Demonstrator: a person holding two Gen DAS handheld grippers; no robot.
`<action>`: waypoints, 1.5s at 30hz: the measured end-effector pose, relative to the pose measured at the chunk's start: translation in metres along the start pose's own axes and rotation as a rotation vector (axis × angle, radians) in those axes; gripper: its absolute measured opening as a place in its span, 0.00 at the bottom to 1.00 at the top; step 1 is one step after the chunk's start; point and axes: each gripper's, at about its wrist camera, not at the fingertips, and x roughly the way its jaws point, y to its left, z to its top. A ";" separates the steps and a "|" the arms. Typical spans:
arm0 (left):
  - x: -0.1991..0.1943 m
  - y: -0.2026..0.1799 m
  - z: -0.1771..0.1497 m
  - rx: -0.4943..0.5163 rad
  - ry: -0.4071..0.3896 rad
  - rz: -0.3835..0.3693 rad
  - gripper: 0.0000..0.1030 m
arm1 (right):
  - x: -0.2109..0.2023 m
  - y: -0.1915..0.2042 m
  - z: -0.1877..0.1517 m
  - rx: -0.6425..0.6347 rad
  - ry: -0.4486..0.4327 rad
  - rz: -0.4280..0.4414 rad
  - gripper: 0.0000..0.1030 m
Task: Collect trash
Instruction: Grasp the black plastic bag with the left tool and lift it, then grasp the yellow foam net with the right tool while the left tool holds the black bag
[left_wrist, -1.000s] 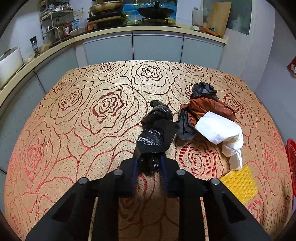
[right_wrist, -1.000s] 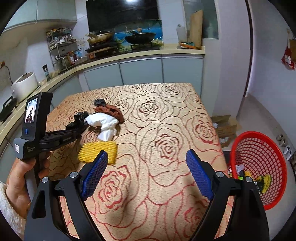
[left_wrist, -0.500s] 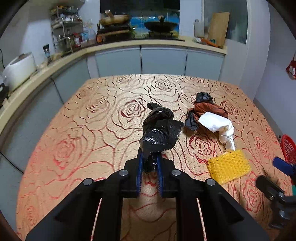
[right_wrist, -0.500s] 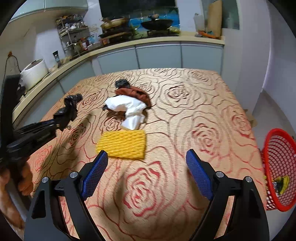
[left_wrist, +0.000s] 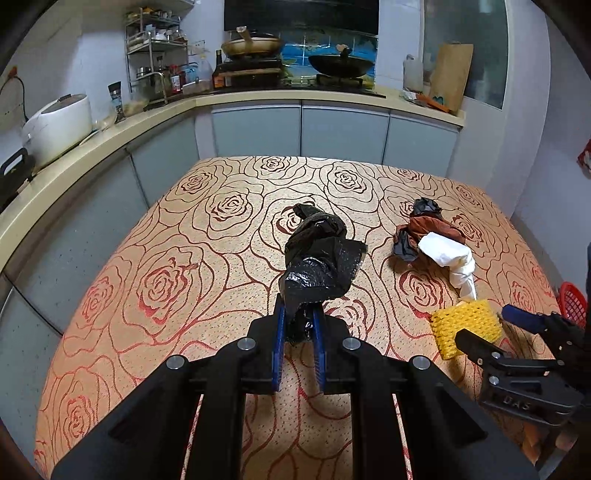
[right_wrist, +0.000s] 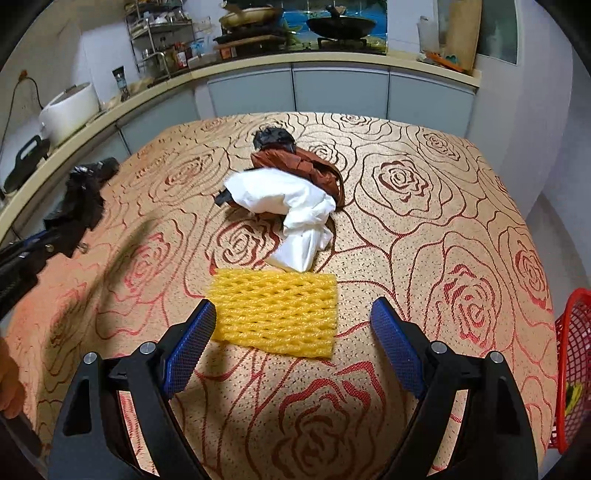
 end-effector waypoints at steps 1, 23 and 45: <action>0.000 0.001 0.000 0.000 0.000 0.000 0.12 | 0.000 0.001 0.000 -0.004 0.001 0.004 0.70; -0.008 0.004 -0.008 0.010 -0.005 0.023 0.12 | -0.013 0.017 -0.014 -0.097 -0.016 -0.030 0.21; -0.037 -0.014 -0.010 0.033 -0.063 -0.004 0.12 | -0.084 -0.012 -0.021 -0.001 -0.150 -0.028 0.19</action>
